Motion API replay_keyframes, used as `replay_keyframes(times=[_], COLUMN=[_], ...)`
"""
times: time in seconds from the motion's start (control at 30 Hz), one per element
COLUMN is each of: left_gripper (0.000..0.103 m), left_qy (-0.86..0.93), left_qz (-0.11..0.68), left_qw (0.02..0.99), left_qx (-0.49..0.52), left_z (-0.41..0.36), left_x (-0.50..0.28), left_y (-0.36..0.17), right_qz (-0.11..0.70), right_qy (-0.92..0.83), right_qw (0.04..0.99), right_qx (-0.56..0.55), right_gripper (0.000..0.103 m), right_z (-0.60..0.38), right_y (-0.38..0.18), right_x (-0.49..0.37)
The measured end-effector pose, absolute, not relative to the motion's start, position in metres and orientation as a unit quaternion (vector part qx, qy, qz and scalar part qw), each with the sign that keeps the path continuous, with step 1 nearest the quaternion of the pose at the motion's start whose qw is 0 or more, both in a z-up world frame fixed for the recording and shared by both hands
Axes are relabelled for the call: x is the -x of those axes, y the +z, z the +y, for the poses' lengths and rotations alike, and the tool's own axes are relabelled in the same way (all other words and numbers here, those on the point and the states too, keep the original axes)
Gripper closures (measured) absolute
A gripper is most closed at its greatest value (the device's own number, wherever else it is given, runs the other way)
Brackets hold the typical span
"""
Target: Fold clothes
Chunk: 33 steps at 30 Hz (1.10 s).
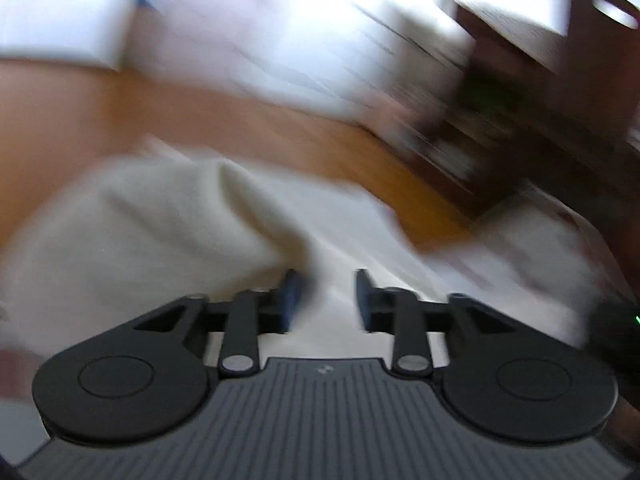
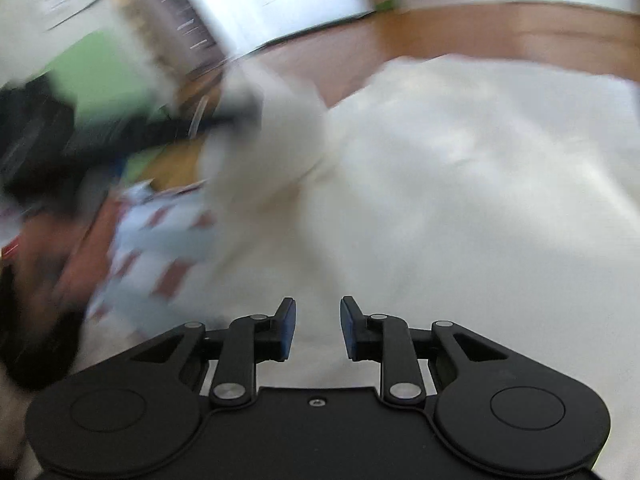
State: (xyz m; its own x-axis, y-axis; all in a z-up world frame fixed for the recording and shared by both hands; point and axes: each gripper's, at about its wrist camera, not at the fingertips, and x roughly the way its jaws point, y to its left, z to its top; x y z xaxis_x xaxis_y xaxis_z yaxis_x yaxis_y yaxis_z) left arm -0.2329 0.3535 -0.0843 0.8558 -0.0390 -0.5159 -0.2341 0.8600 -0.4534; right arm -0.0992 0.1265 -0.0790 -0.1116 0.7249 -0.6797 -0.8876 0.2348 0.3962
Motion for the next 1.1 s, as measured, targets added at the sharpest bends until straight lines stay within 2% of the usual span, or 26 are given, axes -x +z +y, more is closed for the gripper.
replay_keyframes(times=[0.1,0.17,0.23,0.27,0.37,0.63,0.77,0.8,0.83,0.9,0.97,1.0,1.03,1.07,1.1], left_gripper=[0.067,0.067,0.063,0.057,0.053,0.052,0.050,0.047,0.039,0.036,0.039,0.046,0.082,0.096,0.096], left_qy=[0.041,0.048,0.046,0.053,0.112,0.259,0.285,0.290,0.296,0.310,0.324,0.335,0.344,0.352,0.359], left_qz=[0.394,0.414,0.400,0.383,0.333,0.257,0.234,0.228,0.226,0.226,0.238,0.241,0.247,0.249,0.246], left_qw=[0.902,0.900,0.904,0.905,0.892,0.752,0.735,0.734,0.733,0.730,0.747,0.760,0.771,0.781,0.792], left_qx=[0.174,0.124,0.142,0.177,0.286,0.549,0.569,0.570,0.570,0.566,0.529,0.502,0.476,0.451,0.427], left_z=[0.307,0.292,0.298,0.309,0.353,0.461,0.470,0.471,0.472,0.474,0.473,0.471,0.470,0.471,0.472], left_x=[0.206,0.209,0.221,0.229,0.248,0.316,0.316,0.314,0.311,0.304,0.292,0.286,0.284,0.284,0.285], left_y=[-0.111,-0.115,-0.111,-0.110,-0.113,-0.185,-0.197,-0.199,-0.200,-0.205,-0.204,-0.200,-0.194,-0.186,-0.177], right_qz=[0.414,0.410,0.412,0.413,0.419,0.423,0.421,0.421,0.420,0.419,0.417,0.416,0.413,0.410,0.405], right_qy=[0.554,0.552,0.552,0.554,0.558,0.568,0.566,0.566,0.566,0.566,0.565,0.565,0.564,0.563,0.561], right_qw=[0.719,0.724,0.723,0.721,0.713,0.699,0.699,0.699,0.699,0.699,0.699,0.699,0.700,0.701,0.702], right_qx=[0.070,0.054,0.053,0.057,0.067,0.098,0.114,0.118,0.121,0.128,0.135,0.139,0.146,0.154,0.167], right_gripper=[0.071,0.071,0.071,0.071,0.071,0.071,0.071,0.071,0.071,0.071,0.070,0.070,0.070,0.070,0.070], right_z=[0.116,0.112,0.113,0.116,0.121,0.121,0.120,0.120,0.121,0.121,0.122,0.123,0.124,0.126,0.128], right_y=[-0.079,-0.080,-0.082,-0.083,-0.088,-0.096,-0.102,-0.102,-0.103,-0.105,-0.106,-0.107,-0.108,-0.110,-0.110], right_x=[0.085,0.082,0.082,0.082,0.087,0.096,0.097,0.097,0.096,0.095,0.095,0.094,0.095,0.096,0.098])
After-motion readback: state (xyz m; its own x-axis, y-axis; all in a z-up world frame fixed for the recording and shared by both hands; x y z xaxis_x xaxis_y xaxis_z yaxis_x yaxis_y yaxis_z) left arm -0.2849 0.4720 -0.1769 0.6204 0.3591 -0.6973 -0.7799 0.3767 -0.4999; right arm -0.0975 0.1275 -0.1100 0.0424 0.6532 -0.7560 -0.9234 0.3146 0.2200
